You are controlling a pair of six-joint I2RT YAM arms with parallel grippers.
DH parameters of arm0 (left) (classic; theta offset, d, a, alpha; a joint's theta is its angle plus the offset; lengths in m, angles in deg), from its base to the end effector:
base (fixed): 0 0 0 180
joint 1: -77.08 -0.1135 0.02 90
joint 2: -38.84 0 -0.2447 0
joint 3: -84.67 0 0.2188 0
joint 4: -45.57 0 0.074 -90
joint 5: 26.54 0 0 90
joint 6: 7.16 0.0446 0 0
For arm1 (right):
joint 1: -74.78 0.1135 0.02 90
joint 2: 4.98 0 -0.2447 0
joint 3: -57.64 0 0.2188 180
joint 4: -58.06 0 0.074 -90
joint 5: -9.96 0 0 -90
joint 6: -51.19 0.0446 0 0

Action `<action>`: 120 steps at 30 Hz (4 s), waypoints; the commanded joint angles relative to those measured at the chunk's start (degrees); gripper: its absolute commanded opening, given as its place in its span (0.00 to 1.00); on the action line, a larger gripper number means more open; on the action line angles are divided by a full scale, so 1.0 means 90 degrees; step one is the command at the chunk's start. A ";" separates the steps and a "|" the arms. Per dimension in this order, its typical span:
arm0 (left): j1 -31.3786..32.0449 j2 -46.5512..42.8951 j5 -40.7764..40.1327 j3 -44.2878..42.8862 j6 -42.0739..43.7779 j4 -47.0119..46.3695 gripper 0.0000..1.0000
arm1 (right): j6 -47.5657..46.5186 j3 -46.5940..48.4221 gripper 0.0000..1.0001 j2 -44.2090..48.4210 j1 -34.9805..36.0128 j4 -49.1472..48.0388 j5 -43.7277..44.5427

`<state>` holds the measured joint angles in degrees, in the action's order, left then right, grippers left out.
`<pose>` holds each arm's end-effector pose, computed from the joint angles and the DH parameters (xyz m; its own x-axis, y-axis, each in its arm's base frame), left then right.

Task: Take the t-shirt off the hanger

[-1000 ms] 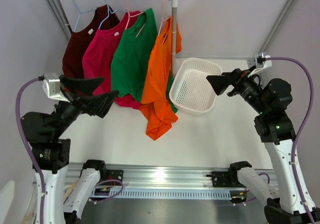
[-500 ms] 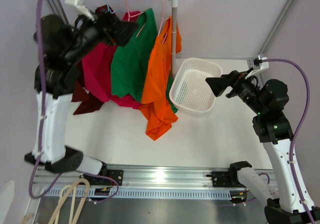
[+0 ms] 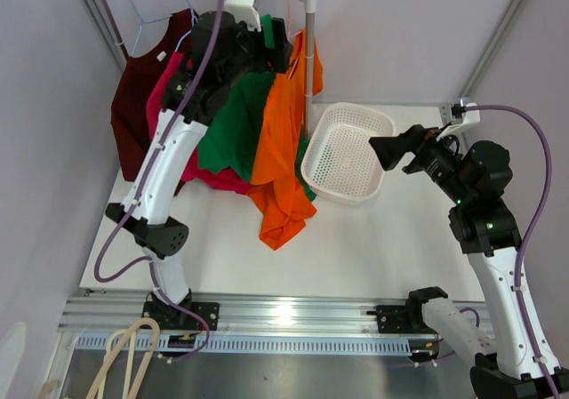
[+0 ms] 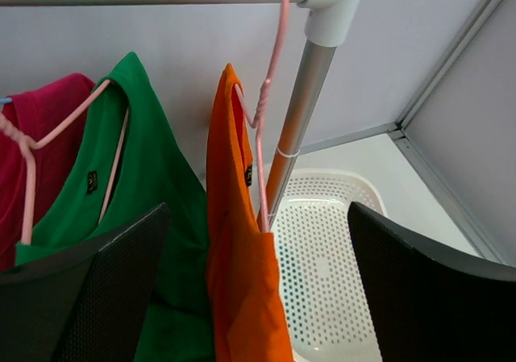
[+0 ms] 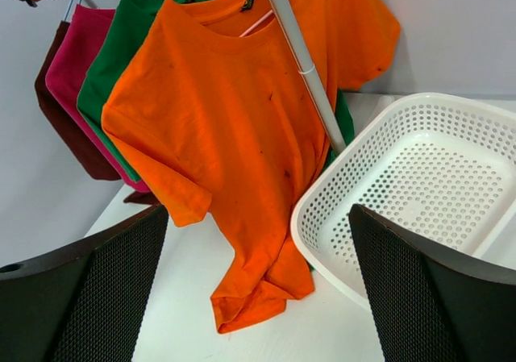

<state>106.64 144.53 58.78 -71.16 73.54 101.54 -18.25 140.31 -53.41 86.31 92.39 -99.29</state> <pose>0.3012 -0.1667 0.5050 -0.1552 -0.0971 -0.9831 0.4013 0.9032 -0.1526 0.1486 0.0453 0.4195 -0.1812 0.3014 -0.9361 -0.4786 0.8045 0.3517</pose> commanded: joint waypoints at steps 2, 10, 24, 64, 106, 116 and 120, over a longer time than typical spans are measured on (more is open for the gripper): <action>0.0260 0.0043 -0.0749 0.0019 0.0545 -0.0894 0.96 | -0.0155 0.0131 0.99 0.0019 0.0028 0.0043 0.0166; 0.0426 0.0268 -0.1188 0.0653 0.0604 -0.2037 0.88 | -0.0184 0.0140 0.99 0.0097 0.0028 0.0132 0.0185; 0.0436 0.0981 -0.1705 0.0790 0.0711 -0.3141 0.73 | -0.0292 0.0268 1.00 0.0370 0.0018 0.0483 0.0293; 0.0426 0.1323 -0.1599 0.0332 0.0975 -0.3737 0.01 | -0.0302 0.0238 0.99 0.0341 0.0008 0.0620 0.0322; 0.2115 -0.0904 -0.7719 0.2648 0.2830 -0.5331 0.01 | -0.0350 -0.0347 0.96 0.0019 0.0816 -0.0462 -0.1221; 0.2233 -0.0084 -0.8776 0.2305 0.6888 -0.9549 0.01 | -0.0917 -0.0416 0.89 -0.0596 0.2399 -0.1322 -0.1240; 0.2243 0.0618 -0.8834 0.1749 0.9374 -1.1692 0.01 | -0.1082 -0.0435 0.89 -0.0655 0.2722 -0.1489 -0.1280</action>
<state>126.48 147.27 -18.49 -50.61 134.70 19.16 -25.59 136.20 -59.59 108.86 84.24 -109.76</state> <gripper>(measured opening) 0.037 0.896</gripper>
